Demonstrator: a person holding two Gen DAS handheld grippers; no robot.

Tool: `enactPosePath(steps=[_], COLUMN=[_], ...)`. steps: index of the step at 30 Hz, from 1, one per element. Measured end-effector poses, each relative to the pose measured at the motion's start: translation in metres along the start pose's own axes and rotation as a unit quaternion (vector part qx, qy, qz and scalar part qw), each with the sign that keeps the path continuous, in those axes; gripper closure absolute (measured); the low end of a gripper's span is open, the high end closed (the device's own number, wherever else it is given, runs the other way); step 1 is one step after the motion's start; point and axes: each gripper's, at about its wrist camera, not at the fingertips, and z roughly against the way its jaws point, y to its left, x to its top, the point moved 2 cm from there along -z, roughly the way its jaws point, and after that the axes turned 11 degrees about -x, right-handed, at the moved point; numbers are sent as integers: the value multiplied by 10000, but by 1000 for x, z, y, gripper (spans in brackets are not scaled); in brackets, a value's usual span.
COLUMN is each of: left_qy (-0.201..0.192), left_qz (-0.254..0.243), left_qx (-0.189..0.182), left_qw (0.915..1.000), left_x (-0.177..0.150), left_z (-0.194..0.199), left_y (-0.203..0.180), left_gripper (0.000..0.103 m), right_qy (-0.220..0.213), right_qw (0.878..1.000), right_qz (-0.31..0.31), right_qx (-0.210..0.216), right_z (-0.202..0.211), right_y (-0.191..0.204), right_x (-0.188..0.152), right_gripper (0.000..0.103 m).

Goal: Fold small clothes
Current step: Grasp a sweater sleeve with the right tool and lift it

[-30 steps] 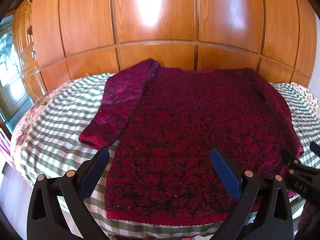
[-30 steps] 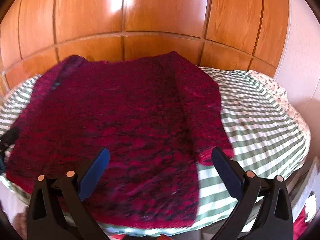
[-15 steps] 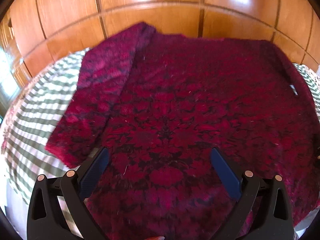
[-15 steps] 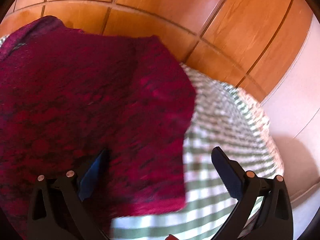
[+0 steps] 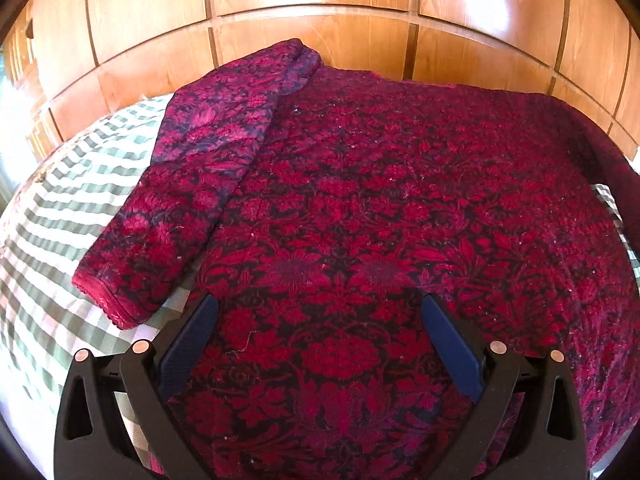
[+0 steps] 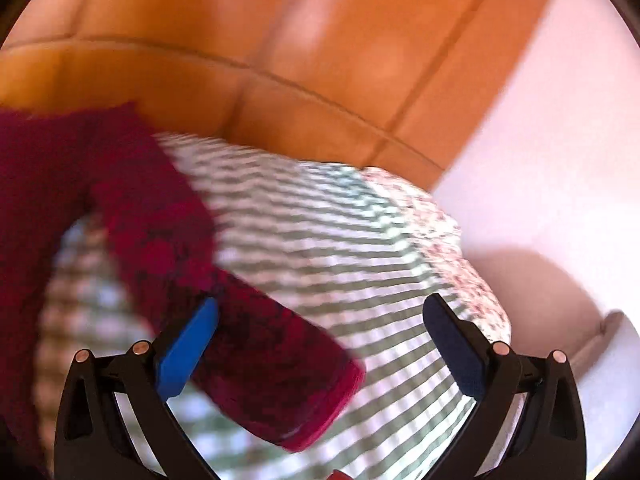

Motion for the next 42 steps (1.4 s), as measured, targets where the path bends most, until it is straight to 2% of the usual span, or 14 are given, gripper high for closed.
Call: enactPosePath(steps=[5,9,12,14,16,19,21,25,29,32,34,36,38,42], left_qy=[54,34,10,-5,-29,-40,-17,75,77,57,55,57,58,73], left_qz=[44,35,31,4,-25,-47,-45,-20,65,118,80,48,46,59], left_qx=[-43,-100,-109,-79,-35,-10,-26,-131,-263,-324,-284,-239,-223,-214], left_qw=[10000,9999,9999,10000,10000,10000,10000,9999,9996,9994,9996,9997,9997,9997], left_x=[2,1,1,0,-1,-2,-2,1,4,4,3,3,3,3], left_z=[-2,-3,-3,-3,-3,-3,-2,-2,2,2,1,1,1,1], left_y=[0,1,2,1,0,-1,-1,1,4,6,5,3,3,3], left_gripper=[3,3,3,3,3,3,3,3,3,3,3,3,3,3], right_qy=[367,721,638,126,-436,-811,-929,-595,-69,432,969,1216,1244,1271], right_qw=[9980,9871,9667,9594,9617,9709,9755,9806,9908,9914,9829,9740,9536,9303], right_qz=[-76,-956,-1936,-2555,-2693,-1794,-762,801,912,445,16,-462,-1251,-2201], right_qx=[-519,-1059,-1547,-1184,-246,1364,1841,1686,995,1149,1566,1854,2438,2646], right_z=[-67,-99,-87,-55,-22,23,48,57,3,-33,-59,-74,-85,-108], right_y=[-17,-53,-96,-113,-107,-63,-22,42,42,16,-4,-27,-56,-86], right_x=[12,22,29,33,36,34,25,-13,-37,-49,-58,-54,-41,1], right_gripper=[2,2,2,2,2,2,2,2,3,33,79,84,87,87])
